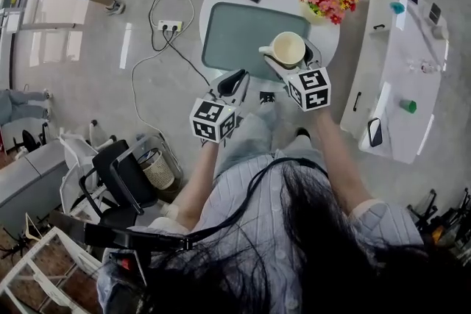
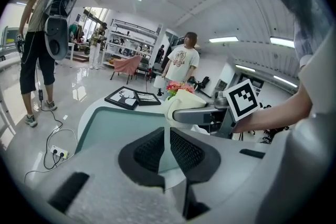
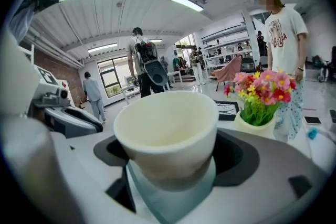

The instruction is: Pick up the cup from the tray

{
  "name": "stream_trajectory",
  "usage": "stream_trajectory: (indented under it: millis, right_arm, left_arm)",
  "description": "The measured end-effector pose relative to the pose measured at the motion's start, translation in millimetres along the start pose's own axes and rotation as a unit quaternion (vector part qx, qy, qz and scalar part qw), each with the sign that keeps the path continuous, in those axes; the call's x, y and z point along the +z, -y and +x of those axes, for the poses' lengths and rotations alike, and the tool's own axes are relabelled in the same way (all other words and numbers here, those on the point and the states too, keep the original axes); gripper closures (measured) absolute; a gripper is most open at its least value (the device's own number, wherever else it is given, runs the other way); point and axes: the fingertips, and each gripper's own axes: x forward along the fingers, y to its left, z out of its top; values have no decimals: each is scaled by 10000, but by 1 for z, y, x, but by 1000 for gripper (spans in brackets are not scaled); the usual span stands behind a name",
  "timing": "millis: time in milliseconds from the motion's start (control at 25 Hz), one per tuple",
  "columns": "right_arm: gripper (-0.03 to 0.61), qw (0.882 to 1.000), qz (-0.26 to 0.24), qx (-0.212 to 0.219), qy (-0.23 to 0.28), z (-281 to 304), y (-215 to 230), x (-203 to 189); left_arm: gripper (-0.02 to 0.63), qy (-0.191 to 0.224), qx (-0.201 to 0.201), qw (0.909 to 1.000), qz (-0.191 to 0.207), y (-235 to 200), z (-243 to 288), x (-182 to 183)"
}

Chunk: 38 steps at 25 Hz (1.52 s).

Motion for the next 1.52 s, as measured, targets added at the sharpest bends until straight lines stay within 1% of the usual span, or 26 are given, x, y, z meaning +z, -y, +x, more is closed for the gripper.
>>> stream_trajectory:
  millis: [120,320,560,960,1120,1320,1520]
  right_arm:
    - [140,9999,-36,9,137,-18,0,11]
    - [140,9991,58,80,411,-51,2,26]
    - [140,9982,-228,156,538,-95,-3,32]
    - [140,9967,-367,280,663,-161,-10,15]
    - [140,9947,-401,386,859,-190,-14,15]
    - [140,9921,-468,521,1039,-227,-22,6]
    - [140,9884,-573,746,1189,-267,-32,-3]
  left_arm:
    - [595,26,22,10000,50,9,1,3]
    - [597,100,44,9999,113,28,2,5]
    - [597,244,-4,9997,76,63,0,3]
    - [597,487,27,9986,202,126,-6,-4]
    - [597,612,93,9977,264,150,-11,-9]
    - [597,709,234,9968,269,183,-23,-27]
    - [597,850,474,9951,154,219,-40,-53]
